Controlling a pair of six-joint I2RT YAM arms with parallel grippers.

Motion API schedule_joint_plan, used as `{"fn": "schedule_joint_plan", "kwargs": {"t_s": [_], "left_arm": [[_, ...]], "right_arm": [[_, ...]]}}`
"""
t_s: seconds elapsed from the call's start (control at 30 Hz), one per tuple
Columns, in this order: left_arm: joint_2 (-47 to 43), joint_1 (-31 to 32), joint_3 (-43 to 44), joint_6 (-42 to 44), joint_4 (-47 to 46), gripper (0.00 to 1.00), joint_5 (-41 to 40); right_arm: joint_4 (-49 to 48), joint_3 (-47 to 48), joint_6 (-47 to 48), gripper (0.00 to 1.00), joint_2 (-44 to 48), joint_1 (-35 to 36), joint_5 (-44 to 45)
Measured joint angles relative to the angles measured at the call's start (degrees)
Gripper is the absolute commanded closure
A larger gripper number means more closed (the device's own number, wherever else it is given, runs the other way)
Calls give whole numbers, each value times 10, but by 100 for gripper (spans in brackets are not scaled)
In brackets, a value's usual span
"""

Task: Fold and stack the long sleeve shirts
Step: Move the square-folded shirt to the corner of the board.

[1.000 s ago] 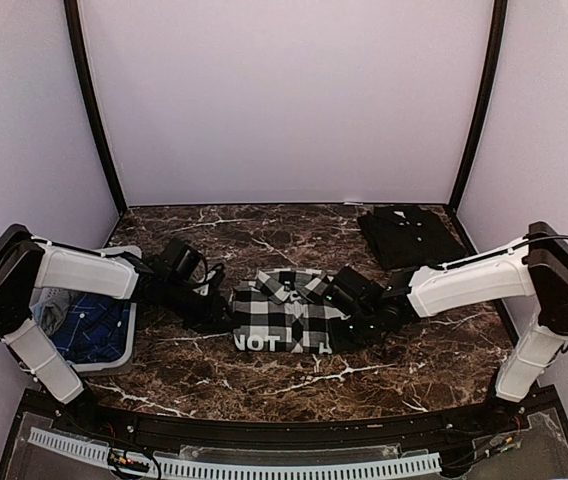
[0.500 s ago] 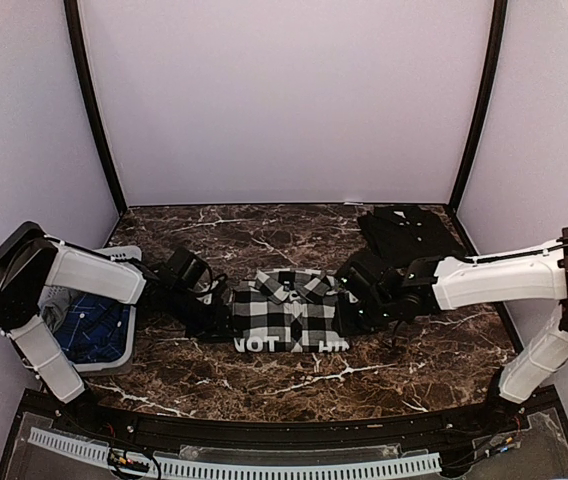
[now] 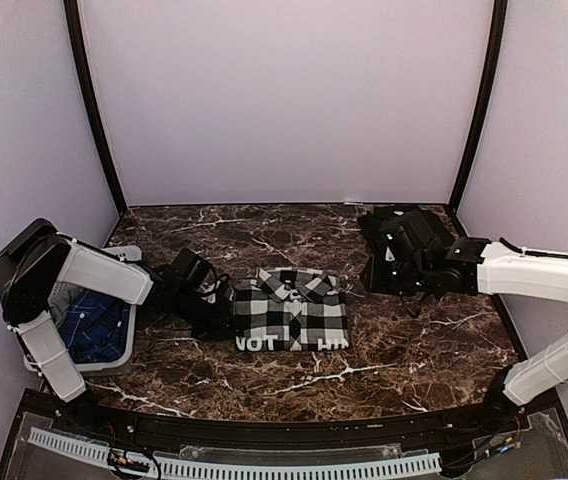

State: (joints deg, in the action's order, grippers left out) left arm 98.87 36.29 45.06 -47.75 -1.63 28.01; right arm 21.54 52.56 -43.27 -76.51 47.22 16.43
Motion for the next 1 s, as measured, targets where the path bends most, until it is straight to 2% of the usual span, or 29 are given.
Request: {"fn": "schedule_joint_plan", "kwargs": {"t_s": [0.27,0.67,1.0], "left_arm": [[-14,3,17,9,61,100,-44],[-140,-22,-38,21,189,100,-116],[-215,-41,-66,23,254,100,-158]], "right_arm": [[-11,-1,36,61,7,-46,20],[-19,12,89,60,-38,-115,18],[-23,38,119,60,-111,-167,9]]}}
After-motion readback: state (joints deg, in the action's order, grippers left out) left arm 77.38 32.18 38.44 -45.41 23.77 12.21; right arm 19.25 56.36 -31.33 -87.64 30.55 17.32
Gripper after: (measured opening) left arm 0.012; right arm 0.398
